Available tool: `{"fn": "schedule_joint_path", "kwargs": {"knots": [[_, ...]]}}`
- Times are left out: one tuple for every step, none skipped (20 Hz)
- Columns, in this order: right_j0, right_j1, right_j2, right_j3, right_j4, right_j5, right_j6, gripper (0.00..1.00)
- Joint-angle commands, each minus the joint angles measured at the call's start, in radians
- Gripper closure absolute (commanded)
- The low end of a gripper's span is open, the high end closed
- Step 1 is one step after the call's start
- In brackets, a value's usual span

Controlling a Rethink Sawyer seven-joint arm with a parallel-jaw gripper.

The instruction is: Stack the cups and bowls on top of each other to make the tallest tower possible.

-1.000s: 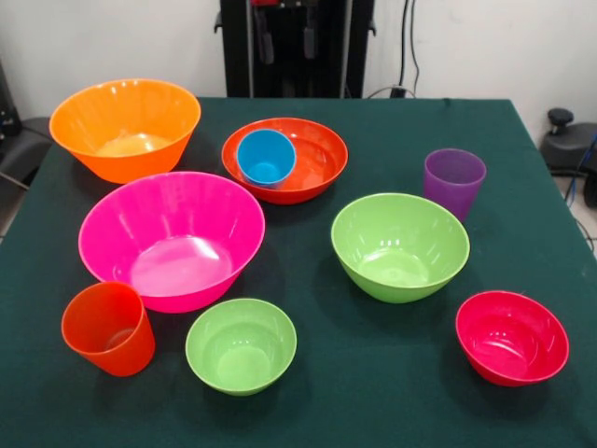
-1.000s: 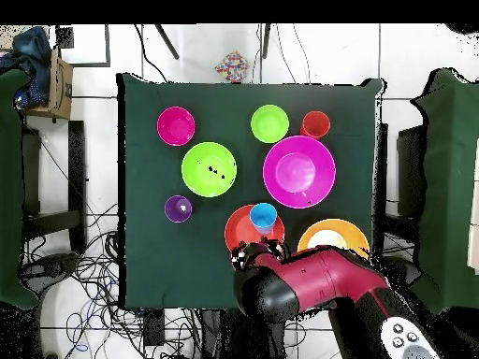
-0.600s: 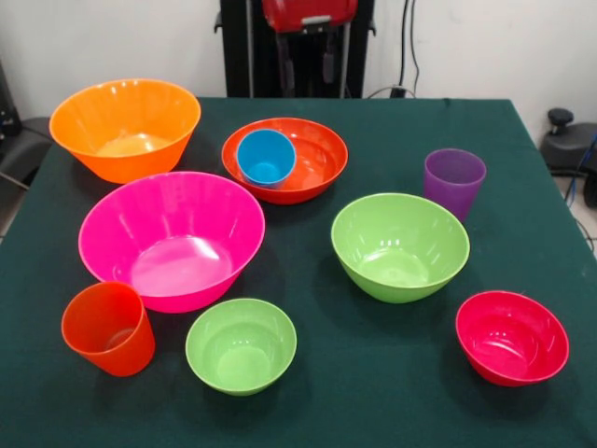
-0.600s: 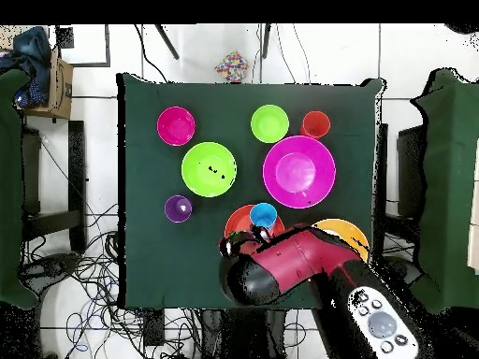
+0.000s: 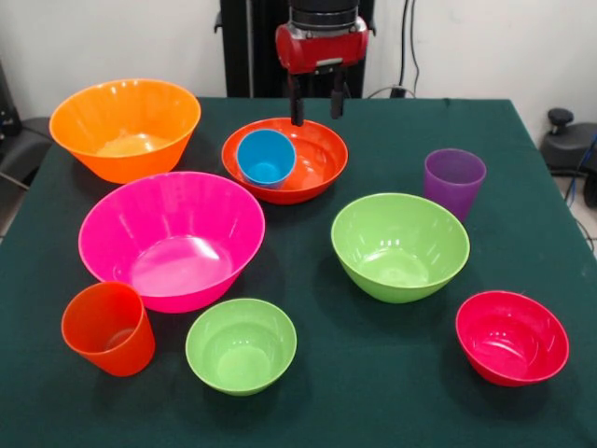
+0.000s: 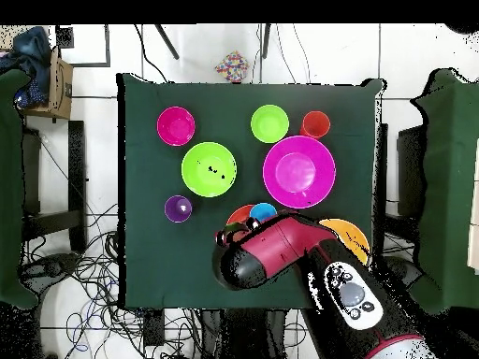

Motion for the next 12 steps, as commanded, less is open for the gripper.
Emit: {"fn": "schedule_joint_path", "kwargs": {"knots": [[-0.002,0.039,-0.054,-0.069,-0.057,0.003,0.003,0.00],[-0.003,0.040,-0.056,-0.070,-0.059,0.004,-0.001,0.00],[-0.005,0.042,-0.059,-0.072,-0.066,0.002,-0.007,0.00],[-0.008,0.043,-0.059,-0.073,-0.068,0.003,-0.013,0.00],[-0.011,0.041,-0.059,-0.072,-0.066,0.004,-0.019,0.00],[-0.019,0.036,-0.053,-0.070,-0.058,0.011,-0.032,0.00],[-0.022,0.034,-0.051,-0.069,-0.053,0.014,-0.037,0.00],[-0.027,0.029,-0.046,-0.069,-0.045,0.021,-0.045,0.00],[-0.029,0.026,-0.042,-0.070,-0.038,0.028,-0.050,0.00],[-0.032,0.023,-0.037,-0.071,-0.032,0.034,-0.056,0.00],[-0.034,0.021,-0.034,-0.073,-0.027,0.040,-0.059,0.00],[-0.036,0.019,-0.030,-0.075,-0.023,0.046,-0.063,0.00]]}}
